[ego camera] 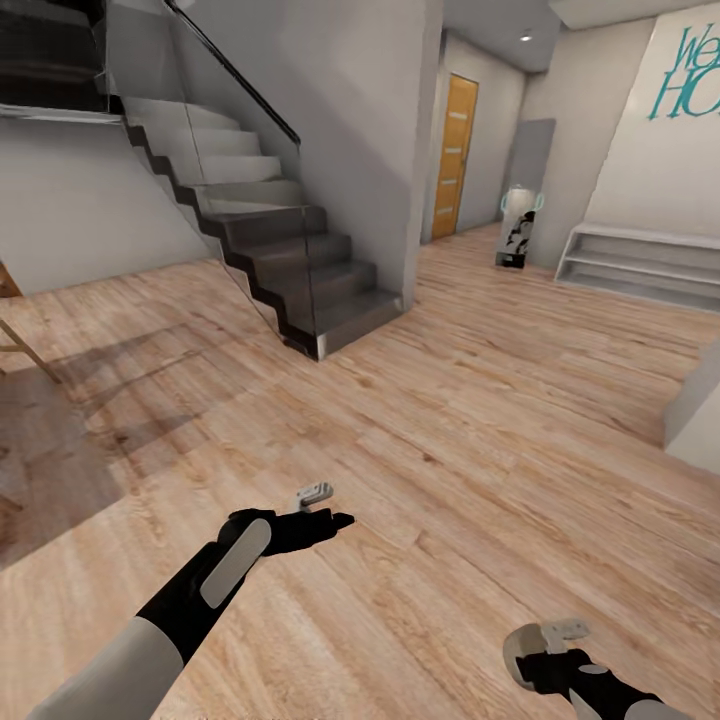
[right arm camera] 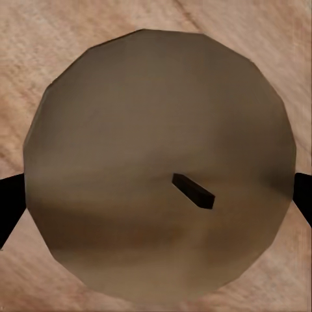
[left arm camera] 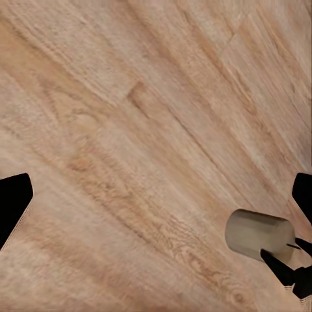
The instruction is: Place each of the two pumpkins and all three candles from the living room inside a cabinet in the living room (use any cabinet), then make sure every cabinet is closed, and position the cauldron so it is next to a table in the living room.
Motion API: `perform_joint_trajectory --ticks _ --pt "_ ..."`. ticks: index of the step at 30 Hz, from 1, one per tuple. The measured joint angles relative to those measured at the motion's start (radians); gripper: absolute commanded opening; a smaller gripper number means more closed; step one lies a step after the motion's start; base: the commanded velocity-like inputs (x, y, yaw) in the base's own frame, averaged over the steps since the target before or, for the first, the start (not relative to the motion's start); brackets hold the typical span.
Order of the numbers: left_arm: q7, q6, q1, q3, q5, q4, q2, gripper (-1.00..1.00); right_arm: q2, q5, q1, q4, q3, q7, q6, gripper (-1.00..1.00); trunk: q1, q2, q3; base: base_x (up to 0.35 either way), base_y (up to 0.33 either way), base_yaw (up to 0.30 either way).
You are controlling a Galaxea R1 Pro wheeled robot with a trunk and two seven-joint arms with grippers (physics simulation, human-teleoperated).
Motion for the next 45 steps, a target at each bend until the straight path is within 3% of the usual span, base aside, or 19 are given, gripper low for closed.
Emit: perform_joint_trajectory --ticks 45 --pt "0.000 -0.002 0.000 -0.005 0.001 0.005 -0.006 1.00 0.002 0.000 0.017 0.043 -0.001 0.000 0.006 -1.00 0.000 0.000 -0.021 0.000 0.000 0.277"
